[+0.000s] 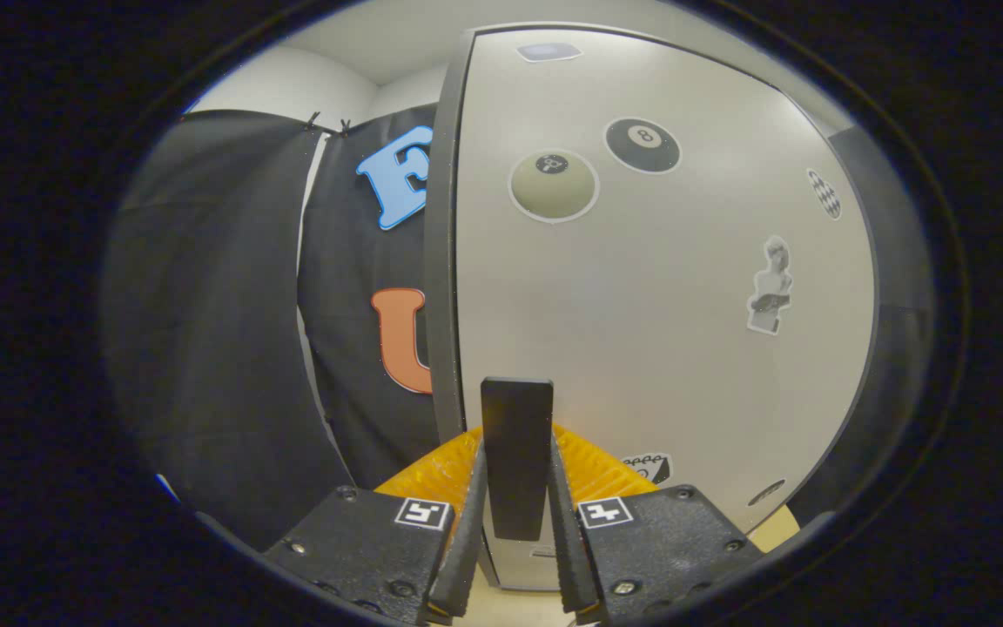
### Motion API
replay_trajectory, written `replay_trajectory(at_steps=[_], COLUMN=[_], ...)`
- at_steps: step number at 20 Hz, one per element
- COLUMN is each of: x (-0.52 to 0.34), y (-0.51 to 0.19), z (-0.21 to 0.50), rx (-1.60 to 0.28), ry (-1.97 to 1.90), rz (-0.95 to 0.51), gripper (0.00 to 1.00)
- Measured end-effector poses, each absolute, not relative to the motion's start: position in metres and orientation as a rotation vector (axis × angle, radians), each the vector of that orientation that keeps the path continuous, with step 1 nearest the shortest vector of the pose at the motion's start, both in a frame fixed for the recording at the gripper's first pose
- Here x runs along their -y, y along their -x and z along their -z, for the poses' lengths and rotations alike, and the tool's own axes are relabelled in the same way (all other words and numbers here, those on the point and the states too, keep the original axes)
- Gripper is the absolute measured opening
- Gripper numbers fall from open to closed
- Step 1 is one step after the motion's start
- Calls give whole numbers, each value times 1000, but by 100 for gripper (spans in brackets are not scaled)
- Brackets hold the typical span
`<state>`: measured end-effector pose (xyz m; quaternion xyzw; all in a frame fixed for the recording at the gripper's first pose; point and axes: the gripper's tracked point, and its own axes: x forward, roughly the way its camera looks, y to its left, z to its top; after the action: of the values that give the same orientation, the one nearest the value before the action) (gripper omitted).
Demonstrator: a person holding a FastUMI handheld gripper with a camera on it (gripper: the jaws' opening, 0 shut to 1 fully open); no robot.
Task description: Open the shoe cabinet door, grab the shoes and put them into the shoe cabinet, then close the shoe cabinet door.
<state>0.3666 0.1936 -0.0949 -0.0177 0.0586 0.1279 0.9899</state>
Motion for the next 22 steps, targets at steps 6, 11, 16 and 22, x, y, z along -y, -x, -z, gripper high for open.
replay_trajectory(at_steps=[6, 11, 16, 22], x=[-190, -185, -175, -151], y=[-356, -335, -299, -264], z=[96, 95, 92, 91], rx=[-112, -112, -103, -87], ry=[31, 38, 45, 55], rz=[-260, -278, -292, -287], gripper=[32, 31, 31, 30])
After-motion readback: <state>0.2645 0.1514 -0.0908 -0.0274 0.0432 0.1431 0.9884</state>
